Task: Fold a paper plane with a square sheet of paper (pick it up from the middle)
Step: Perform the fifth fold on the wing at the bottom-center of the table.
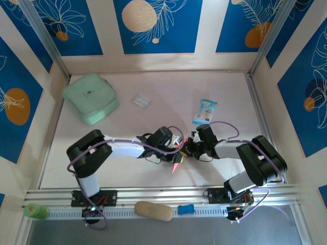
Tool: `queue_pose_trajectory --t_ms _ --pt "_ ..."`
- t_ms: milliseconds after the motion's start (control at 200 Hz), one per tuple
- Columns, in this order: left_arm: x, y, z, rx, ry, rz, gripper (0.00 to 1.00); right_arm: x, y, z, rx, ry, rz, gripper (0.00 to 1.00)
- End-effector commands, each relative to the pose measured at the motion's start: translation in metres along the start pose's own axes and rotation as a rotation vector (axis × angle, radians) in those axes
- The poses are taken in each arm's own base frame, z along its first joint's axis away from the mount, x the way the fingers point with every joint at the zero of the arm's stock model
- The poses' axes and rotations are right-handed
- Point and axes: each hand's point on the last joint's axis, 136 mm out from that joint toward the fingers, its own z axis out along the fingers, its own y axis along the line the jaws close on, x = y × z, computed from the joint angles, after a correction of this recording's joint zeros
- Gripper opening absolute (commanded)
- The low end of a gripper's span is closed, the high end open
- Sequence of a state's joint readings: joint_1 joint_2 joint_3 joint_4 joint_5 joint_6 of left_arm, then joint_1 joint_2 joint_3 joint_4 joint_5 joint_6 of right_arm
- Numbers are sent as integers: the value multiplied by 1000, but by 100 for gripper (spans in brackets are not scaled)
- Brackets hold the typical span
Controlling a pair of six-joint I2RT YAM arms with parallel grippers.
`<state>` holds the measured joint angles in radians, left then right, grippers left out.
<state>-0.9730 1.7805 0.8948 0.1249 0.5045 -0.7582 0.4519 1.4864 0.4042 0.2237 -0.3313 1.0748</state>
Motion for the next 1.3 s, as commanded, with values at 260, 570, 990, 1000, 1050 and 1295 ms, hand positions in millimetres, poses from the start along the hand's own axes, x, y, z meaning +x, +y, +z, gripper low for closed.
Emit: queue_pose_trajectory --t_ms 260,570,990,1000,1050,1295 --pt "3 21 15 6 15 -41 0 15 -57 -1 199 8 107 2" --pt "57 49 16 -57 134 -103 0 15 -61 -1 210 4 113 2" --pt "98 58 3 -218 223 -15 0 15 -63 -1 218 3 119 2" --pt "99 58 3 -221 227 -12 0 15 -63 0 217 4 119 2" --pt "104 59 2 -237 239 0 0 15 -64 -1 218 4 119 2" --pt "115 66 -9 -285 240 4 0 15 -62 0 214 5 117 2"
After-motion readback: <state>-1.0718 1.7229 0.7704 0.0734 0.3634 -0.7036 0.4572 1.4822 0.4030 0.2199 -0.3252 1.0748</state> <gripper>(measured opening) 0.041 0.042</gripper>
